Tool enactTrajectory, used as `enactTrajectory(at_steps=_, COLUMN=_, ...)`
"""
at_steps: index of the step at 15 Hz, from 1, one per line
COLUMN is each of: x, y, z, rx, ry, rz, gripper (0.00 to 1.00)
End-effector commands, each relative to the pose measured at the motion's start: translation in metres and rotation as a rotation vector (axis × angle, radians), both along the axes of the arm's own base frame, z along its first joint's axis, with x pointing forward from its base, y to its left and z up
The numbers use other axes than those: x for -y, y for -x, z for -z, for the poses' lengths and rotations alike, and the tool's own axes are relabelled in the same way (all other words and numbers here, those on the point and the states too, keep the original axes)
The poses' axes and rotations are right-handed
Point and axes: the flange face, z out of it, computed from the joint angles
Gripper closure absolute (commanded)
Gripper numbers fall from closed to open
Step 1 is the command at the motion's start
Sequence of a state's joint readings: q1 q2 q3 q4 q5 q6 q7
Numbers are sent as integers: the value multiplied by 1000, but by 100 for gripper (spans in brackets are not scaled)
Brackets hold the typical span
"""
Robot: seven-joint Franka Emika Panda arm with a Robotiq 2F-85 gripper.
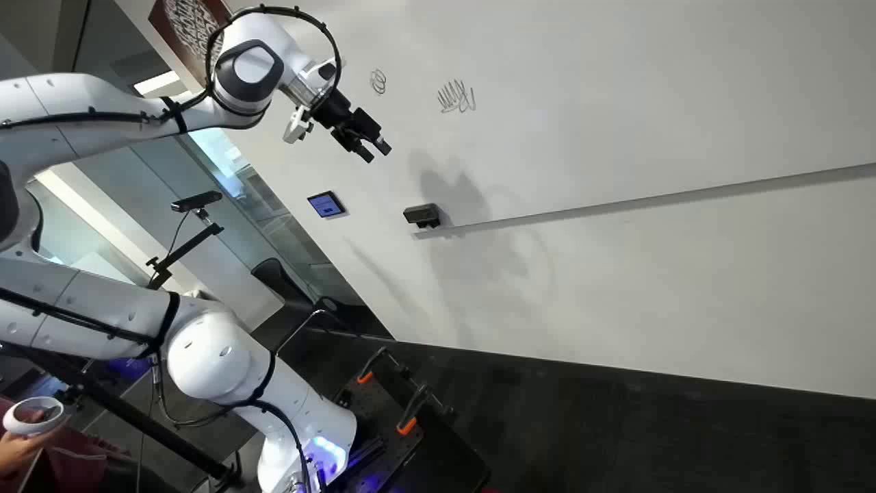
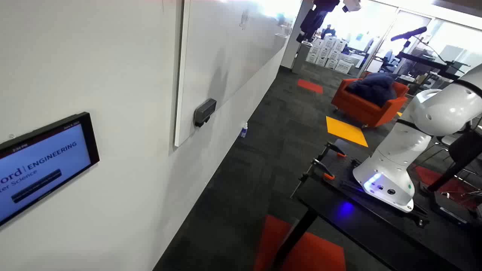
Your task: Pick up the duster, wipe the board clean and put it down
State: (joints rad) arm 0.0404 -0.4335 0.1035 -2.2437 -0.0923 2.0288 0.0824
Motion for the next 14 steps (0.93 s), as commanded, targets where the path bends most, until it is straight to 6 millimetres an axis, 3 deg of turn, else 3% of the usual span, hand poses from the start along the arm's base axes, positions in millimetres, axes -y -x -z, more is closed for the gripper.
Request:
enactTrajectory(at_steps=1, x=0, y=0, z=-1, rx=-1, ry=0, rz=0, gripper=0)
enactTrajectory(at_steps=8, x=0, y=0, z=-1, rx=-1, ry=0, rz=0, gripper=0)
enactTrajectory(at_steps=10, x=-15, y=-3, z=5, rx=-6, ry=17, rz=-32, gripper=0)
enactTrajectory(at_steps=14, x=-76, y=2, z=31, rx=-41, ry=53, rz=-176, gripper=0)
